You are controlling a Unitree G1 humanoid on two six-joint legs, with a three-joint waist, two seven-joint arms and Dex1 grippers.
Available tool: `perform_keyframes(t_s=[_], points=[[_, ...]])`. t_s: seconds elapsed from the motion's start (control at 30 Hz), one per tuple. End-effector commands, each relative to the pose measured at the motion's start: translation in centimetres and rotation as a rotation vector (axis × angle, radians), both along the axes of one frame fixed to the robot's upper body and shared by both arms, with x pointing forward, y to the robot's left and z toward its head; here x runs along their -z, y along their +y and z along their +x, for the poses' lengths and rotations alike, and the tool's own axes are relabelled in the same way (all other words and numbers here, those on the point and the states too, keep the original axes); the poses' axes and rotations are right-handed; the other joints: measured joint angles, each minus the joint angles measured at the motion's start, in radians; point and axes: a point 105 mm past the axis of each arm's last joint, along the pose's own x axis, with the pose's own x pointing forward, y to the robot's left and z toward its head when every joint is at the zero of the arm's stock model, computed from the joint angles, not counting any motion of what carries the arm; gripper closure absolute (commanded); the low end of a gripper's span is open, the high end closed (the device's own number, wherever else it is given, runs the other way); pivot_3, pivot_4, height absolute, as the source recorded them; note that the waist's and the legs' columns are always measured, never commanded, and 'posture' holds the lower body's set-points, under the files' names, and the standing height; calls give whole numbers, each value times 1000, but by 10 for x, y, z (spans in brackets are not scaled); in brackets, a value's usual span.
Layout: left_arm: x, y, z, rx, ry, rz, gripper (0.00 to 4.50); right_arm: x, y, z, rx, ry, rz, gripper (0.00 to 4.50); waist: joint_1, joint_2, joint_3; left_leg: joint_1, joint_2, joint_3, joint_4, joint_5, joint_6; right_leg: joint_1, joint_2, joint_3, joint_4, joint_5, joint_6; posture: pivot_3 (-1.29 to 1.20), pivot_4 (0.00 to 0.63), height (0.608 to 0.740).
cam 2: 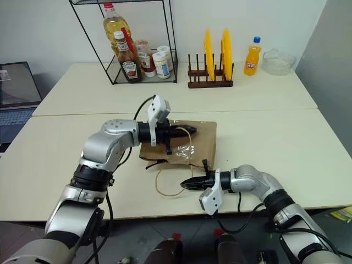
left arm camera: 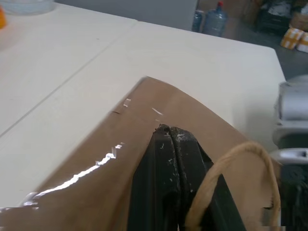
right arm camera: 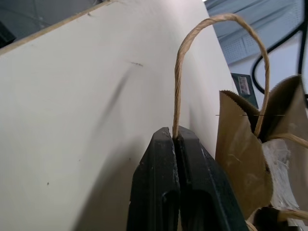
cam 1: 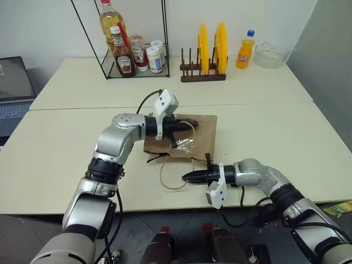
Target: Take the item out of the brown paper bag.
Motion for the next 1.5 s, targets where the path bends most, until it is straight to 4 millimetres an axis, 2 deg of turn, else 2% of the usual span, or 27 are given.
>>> perform_keyframes(t_s=[0.03,0.17,0.3,0.4,0.53,0.63,0.7,0.83,0.87,0.97,1.1,1.13,1.2,1.3,1.4,1.5], points=[[-42,1,9,-29,-67,-88,4500,33,-21,-6,-5,37,-219,4429,2,-1,0,0,0,0,0,0,0,0,0,0,0,0,0,0,150,740],[-63,2,20,-58,-85,-118,4500,46,-34,-8,-23,25,-333,4429,5,-3,-2,0,-1,0,1,0,0,1,0,0,0,0,0,0,150,740],[-71,4,28,-86,-110,-116,4500,50,-38,-8,-28,20,-366,4429,6,-7,-6,2,-1,-1,0,0,0,3,-1,-1,-1,0,0,0,150,740],[-75,3,33,-99,-128,-119,4500,51,-40,-7,-24,16,-374,4429,11,-7,-6,17,-1,-1,-2,0,0,19,-1,-1,-6,0,0,0,150,740],[-83,2,35,-100,-149,-144,4500,47,-41,-3,10,29,-344,4429,19,-10,-8,17,-1,-2,-1,-1,0,21,-1,-2,-7,-1,1,0,150,740],[-85,1,32,-81,-163,-156,4500,38,-40,-3,41,62,-297,3876,23,-10,-8,17,-2,-2,-1,0,0,21,-1,-1,-7,-1,1,0,150,740],[-84,1,31,-71,-168,-153,4500,29,-39,-4,60,82,-251,3217,23,-10,-8,17,-1,-1,-1,0,0,20,-1,-1,-7,-1,1,0,150,740],[-82,0,26,-46,-170,-147,4500,-2,-41,-7,119,103,-118,1839,24,-10,-7,16,-1,-2,-1,-1,0,20,-1,-1,-7,-1,1,0,150,740],[-82,0,24,-41,-170,-148,4500,-15,-45,-9,145,107,-68,1489,24,-11,-7,15,-1,-2,-1,-1,0,19,-1,-1,-7,-1,1,0,150,740],[-83,1,21,-26,-170,-151,4500,-37,-57,-20,208,179,10,467,24,-11,-6,13,-1,-2,-2,-1,0,18,-2,-1,-7,-1,1,0,150,740],[-84,1,18,-13,-185,-147,4500,-60,-72,-25,347,311,122,467,21,-12,-4,12,0,-2,-2,-3,3,16,-1,-1,-7,-1,1,0,150,740],[-85,1,17,-15,-187,-148,4500,-69,-69,-25,370,359,169,467,18,-12,-4,13,0,-1,-2,-3,4,16,-1,0,-6,-1,1,0,150,740],[-86,1,17,-16,-189,-151,4500,-85,-60,-27,382,461,257,860,15,-12,-4,13,1,-1,-2,-3,4,16,-1,0,-6,-1,1,0,150,740],[-85,1,16,-12,-187,-148,4500,-109,-38,-28,361,668,393,1773,15,-13,-3,13,2,-2,-2,-3,4,16,0,-1,-5,-1,1,0,150,740],[-84,-2,16,-5,-186,-141,4500,-127,-15,-28,312,1012,513,2887,18,-13,-3,13,1,-2,-2,-3,4,16,-1,-1,-5,-1,1,0,150,740],[-86,-3,19,-13,-188,-139,4500,-137,7,-34,214,1231,512,3930,24,-14,-3,12,1,-3,-2,-3,4,15,-1,-1,-6,-1,0,0,150,740]])
